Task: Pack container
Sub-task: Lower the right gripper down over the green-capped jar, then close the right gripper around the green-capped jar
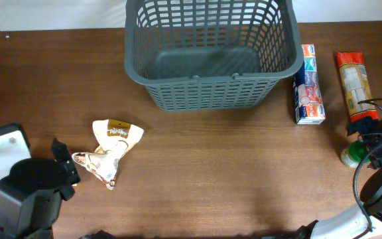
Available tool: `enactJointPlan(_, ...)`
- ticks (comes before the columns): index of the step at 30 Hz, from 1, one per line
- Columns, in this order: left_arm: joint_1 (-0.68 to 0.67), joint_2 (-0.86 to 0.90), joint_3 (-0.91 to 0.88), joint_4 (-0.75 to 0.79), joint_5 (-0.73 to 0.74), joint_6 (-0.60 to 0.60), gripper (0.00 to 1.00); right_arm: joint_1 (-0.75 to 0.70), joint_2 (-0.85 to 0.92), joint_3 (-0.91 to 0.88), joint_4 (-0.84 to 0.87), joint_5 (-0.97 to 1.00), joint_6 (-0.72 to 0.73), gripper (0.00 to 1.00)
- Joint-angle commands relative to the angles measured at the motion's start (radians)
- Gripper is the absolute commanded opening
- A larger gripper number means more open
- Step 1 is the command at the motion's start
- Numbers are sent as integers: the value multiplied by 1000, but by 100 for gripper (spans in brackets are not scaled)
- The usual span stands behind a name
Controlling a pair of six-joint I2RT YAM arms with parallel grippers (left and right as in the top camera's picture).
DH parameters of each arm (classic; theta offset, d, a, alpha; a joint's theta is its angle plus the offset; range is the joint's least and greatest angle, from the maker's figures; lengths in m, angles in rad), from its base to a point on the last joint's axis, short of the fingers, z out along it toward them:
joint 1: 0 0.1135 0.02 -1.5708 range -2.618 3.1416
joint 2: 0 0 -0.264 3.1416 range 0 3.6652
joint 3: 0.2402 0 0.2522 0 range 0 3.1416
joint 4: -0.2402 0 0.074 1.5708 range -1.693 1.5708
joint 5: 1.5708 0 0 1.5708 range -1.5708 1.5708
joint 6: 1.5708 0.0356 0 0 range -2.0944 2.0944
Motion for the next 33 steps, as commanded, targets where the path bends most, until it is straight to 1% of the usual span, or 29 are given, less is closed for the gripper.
enactJointPlan(1,-3,0,-1,0,-3,-2,99,5,10,-8,8,23,2,99)
enactJointPlan(12,-3,0,-1,0,-3,-2,99,5,71,-8,26,20,-5,99)
enactJointPlan(20,-3,0,-1,0,-3,-2,99,5,72,-8,41,8,-16,99)
enactJointPlan(24,-3,0,-1,0,-3,-2,99,5,72,-8,74,-41,-72,99)
enactJointPlan(33,-3,0,-1,0,-3,-2,99,5,72,-10,77,-40,-74,99)
